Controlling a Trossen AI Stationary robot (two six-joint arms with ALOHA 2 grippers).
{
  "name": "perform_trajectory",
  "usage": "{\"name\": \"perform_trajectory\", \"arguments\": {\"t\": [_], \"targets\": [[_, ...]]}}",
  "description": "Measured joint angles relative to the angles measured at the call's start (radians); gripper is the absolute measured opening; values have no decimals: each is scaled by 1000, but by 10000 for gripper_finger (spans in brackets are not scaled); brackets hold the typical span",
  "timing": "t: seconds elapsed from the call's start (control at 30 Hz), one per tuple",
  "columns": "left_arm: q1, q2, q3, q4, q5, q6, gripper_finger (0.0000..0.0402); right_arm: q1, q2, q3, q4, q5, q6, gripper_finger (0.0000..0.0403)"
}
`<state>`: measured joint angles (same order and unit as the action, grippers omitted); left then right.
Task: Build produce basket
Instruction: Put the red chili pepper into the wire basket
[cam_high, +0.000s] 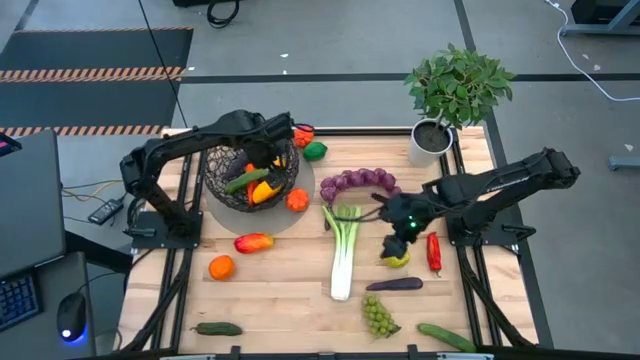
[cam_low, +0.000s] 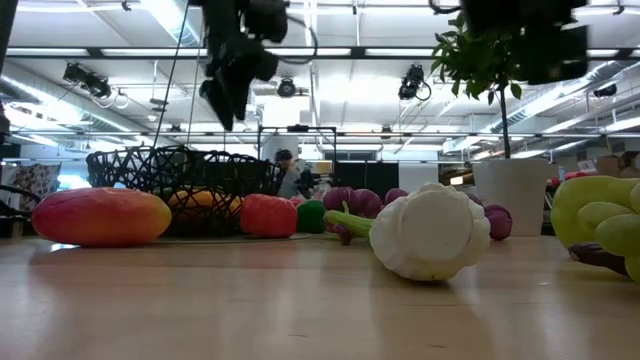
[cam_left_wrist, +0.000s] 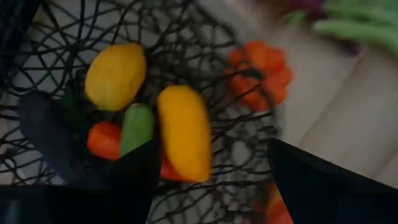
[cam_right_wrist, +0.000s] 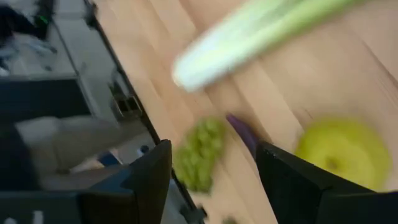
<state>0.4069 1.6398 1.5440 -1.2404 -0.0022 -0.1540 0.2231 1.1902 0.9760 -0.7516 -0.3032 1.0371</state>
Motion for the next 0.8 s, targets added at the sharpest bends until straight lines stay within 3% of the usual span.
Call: {"name": "perform_trajectory", "arguments": {"t": [0.2, 0.4, 0.8], "targets": [[-73, 0, 152, 26, -2, -121, 293, 87, -57, 0, -186, 82, 258, 232], [-137, -2, 284, 152, -4, -223, 293, 207, -79, 0, -351, 184, 548, 229], [-237, -1, 324, 400, 25, -289, 293, 426, -79, -75, -430, 255, 940, 215]]}}
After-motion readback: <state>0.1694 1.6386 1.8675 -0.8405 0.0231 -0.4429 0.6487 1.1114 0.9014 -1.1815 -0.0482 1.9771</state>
